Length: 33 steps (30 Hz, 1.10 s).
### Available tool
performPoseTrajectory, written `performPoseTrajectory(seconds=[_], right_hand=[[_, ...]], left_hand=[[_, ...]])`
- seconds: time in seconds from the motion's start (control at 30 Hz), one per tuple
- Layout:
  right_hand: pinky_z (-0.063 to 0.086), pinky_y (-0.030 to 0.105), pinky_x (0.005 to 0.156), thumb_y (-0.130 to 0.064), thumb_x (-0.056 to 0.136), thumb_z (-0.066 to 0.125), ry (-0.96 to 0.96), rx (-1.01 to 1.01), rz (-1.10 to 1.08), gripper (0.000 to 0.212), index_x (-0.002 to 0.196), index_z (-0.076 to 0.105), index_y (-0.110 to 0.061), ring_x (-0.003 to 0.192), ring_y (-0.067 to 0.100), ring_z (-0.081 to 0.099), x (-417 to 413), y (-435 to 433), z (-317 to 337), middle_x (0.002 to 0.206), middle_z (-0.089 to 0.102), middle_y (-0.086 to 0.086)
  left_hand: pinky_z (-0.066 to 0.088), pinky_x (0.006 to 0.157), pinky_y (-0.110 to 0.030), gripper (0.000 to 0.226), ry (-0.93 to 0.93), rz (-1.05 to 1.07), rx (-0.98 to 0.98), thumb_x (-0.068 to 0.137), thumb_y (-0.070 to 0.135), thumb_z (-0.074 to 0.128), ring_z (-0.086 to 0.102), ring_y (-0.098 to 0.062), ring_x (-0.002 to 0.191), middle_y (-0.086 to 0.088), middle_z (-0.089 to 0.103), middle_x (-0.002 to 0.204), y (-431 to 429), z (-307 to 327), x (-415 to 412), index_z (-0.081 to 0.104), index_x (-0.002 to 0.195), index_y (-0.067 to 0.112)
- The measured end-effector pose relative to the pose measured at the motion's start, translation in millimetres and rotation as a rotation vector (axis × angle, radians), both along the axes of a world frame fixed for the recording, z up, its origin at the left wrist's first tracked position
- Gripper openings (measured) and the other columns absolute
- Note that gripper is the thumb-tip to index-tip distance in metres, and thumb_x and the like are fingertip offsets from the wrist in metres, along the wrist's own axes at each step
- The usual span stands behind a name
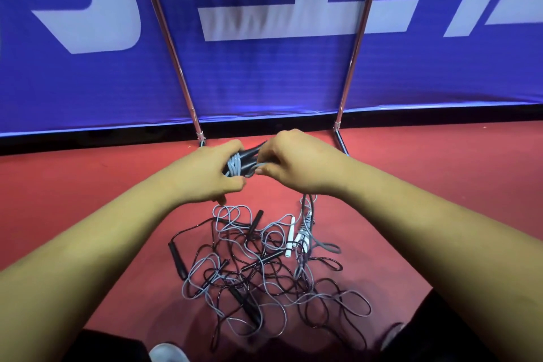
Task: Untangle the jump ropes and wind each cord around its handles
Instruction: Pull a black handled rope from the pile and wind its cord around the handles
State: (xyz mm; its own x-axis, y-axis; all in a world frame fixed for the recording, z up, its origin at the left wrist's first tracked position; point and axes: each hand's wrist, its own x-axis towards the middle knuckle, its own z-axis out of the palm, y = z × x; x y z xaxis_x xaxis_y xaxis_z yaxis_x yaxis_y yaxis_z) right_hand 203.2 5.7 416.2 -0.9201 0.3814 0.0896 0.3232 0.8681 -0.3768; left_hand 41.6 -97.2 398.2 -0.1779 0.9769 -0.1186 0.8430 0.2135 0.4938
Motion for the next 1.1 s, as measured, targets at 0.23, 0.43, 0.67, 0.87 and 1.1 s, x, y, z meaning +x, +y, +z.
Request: performPoseTrajectory(seconds=[0.23, 0.43, 0.67, 0.87, 1.1], right_hand=[[0.038, 0.03, 0.058, -0.041, 0.072, 0.079, 0.035, 0.09, -0.033, 0.026, 0.085, 0.068, -0.022, 0.068, 0.014, 0.052, 0, 0, 13, 0.07, 0.059, -0.008], [0.043, 0.031, 0.057, -0.033, 0.061, 0.089, 0.066, -0.281, 0.02, 0.032, 0.072, 0.066, -0.014, 0.059, 0.016, 0.052, 3, 15, 11, 0.067, 0.066, 0.003], [0.045, 0.02, 0.059, -0.005, 0.082, 0.073, 0.168, -0.773, 0.019, 0.008, 0.078, 0.069, -0.01, 0.061, 0.008, 0.056, 11, 35, -1, 0.07, 0.065, 0.0], [0.032, 0.023, 0.048, 0.006, 0.09, 0.052, 0.32, -1.086, 0.046, 0.01, 0.081, 0.057, 0.003, 0.046, 0.014, 0.039, -1, 23, -23, 0.058, 0.054, 0.012], [0.045, 0.026, 0.057, -0.02, 0.102, 0.048, 0.238, -1.032, -0.032, 0.022, 0.09, 0.065, -0.012, 0.055, 0.02, 0.049, 0, 13, -28, 0.065, 0.048, 0.006]], left_hand=[[0.048, 0.05, -0.022, 0.027, -0.004, -0.139, -0.097, 0.078, 0.022, 0.072, 0.05, -0.003, 0.043, 0.007, 0.062, 0.072, -6, 6, 12, 0.056, 0.097, 0.033], [0.032, 0.049, -0.029, 0.05, -0.011, -0.173, -0.027, 0.071, 0.066, 0.073, 0.033, -0.009, 0.043, 0.005, 0.038, 0.051, -11, 7, 27, 0.05, 0.07, 0.022], [0.04, 0.044, -0.024, 0.031, -0.246, -0.15, 0.092, 0.079, 0.039, 0.078, 0.047, -0.013, 0.042, 0.006, 0.053, 0.052, -17, 15, 27, 0.053, 0.081, 0.021], [0.033, 0.04, -0.025, 0.049, -0.666, -0.089, 0.25, 0.088, 0.012, 0.071, 0.04, -0.021, 0.042, -0.013, 0.056, 0.06, -18, 27, 24, 0.052, 0.126, 0.035], [0.034, 0.045, -0.026, 0.019, -0.617, 0.123, 0.321, 0.091, 0.016, 0.068, 0.042, -0.02, 0.042, -0.008, 0.06, 0.066, -10, 26, 8, 0.051, 0.098, 0.012]])
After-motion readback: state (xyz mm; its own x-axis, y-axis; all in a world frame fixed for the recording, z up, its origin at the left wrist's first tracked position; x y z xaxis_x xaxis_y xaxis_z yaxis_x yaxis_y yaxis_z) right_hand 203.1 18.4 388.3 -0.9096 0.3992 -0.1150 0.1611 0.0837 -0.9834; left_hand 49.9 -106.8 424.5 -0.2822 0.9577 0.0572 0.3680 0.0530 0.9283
